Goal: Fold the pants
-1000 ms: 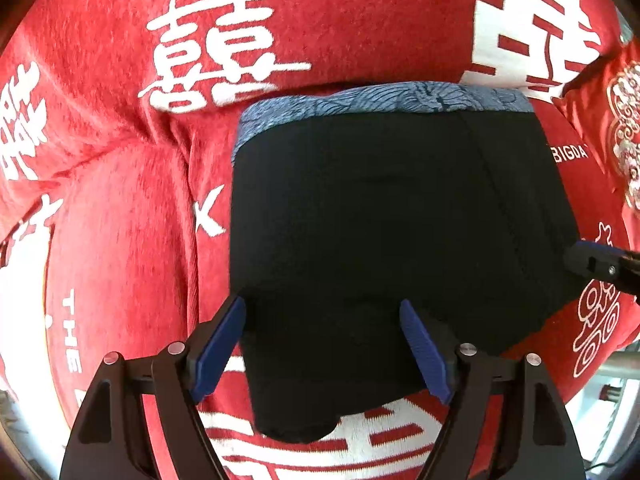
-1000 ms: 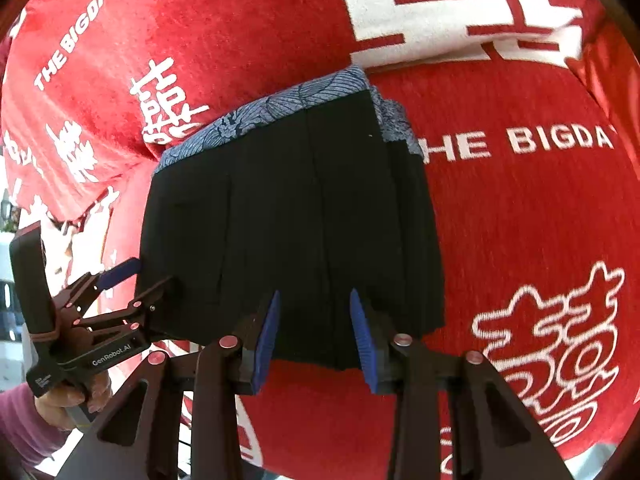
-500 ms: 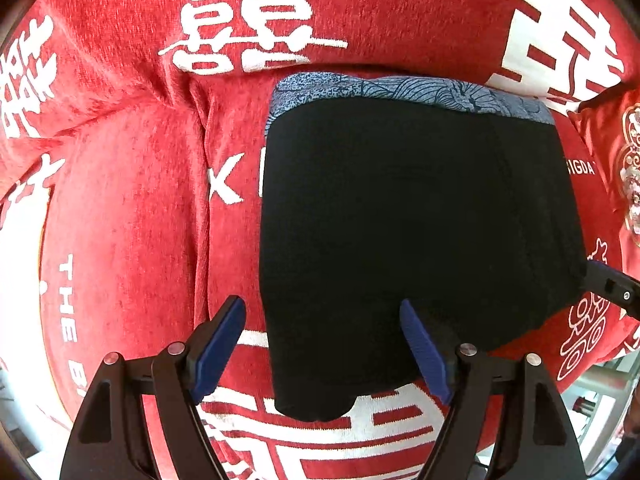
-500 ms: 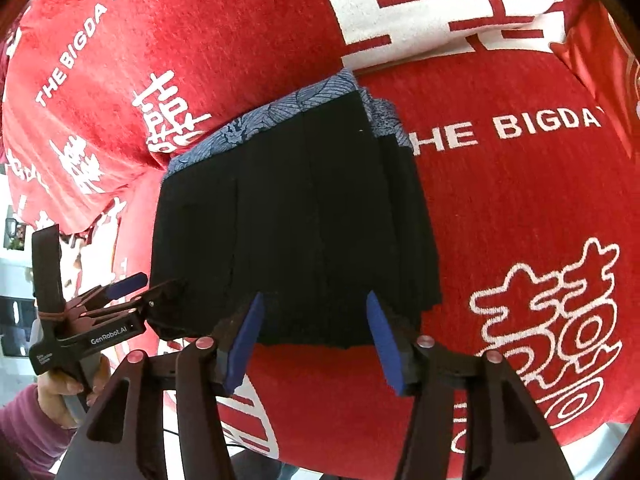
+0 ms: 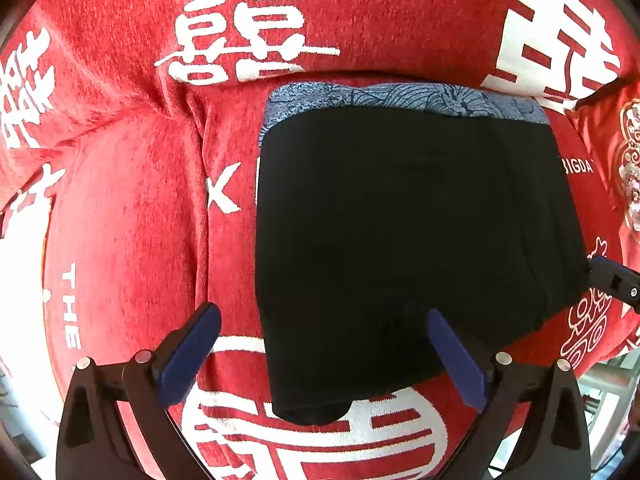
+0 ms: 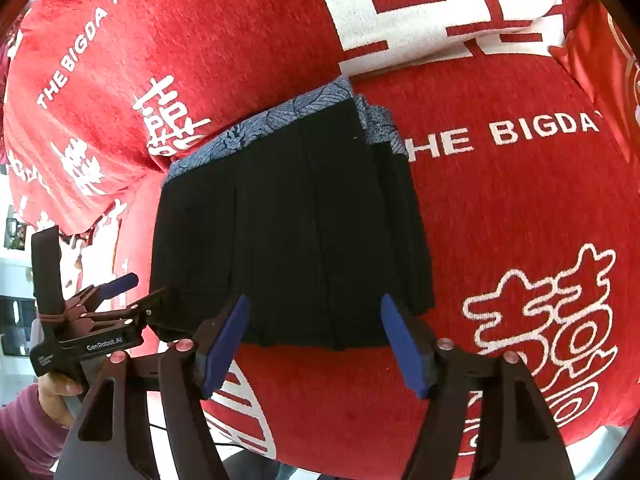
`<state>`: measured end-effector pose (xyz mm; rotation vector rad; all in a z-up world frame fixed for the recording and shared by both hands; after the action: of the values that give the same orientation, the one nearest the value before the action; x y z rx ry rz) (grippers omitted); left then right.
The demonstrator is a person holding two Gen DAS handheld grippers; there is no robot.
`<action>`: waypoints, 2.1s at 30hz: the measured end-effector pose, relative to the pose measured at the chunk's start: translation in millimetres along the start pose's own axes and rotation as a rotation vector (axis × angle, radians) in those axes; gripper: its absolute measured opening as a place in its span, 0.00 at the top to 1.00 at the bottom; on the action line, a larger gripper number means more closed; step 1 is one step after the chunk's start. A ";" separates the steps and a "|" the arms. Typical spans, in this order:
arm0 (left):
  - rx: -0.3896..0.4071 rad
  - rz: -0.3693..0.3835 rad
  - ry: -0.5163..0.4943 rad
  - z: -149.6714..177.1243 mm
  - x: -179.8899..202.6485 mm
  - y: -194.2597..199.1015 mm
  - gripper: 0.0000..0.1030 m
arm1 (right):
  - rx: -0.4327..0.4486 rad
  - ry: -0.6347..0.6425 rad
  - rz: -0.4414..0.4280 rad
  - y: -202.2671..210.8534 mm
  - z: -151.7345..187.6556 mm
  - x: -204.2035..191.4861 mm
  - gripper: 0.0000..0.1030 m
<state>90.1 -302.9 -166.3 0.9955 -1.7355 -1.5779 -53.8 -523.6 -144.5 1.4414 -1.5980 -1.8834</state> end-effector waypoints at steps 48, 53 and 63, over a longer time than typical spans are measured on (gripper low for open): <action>-0.135 0.483 0.147 -70.2 -32.4 -89.5 0.00 | -0.187 -0.165 -0.496 -74.8 -77.9 104.8 0.27; -0.097 0.502 0.183 -63.3 -35.1 -77.2 0.22 | -0.179 -0.158 -0.444 -73.1 -76.7 98.5 0.39; 0.004 0.414 0.144 -37.3 -23.4 -6.4 0.40 | -0.161 -0.201 -0.545 -43.9 -64.0 77.8 0.56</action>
<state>134.6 -304.2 -166.5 0.6767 -1.7106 -1.2100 -22.0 -602.7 -213.8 1.7899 -1.1617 -2.4562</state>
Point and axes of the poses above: each gripper's, at about its wrist camera, not at the fingertips, and y roughly against the way its jaws point, x to its right, z to its underside, the point moved 1 cm from there along -y, roughly the way its jaws point, and after that the axes turned 6 degrees about -z, right-handed, at the moved point
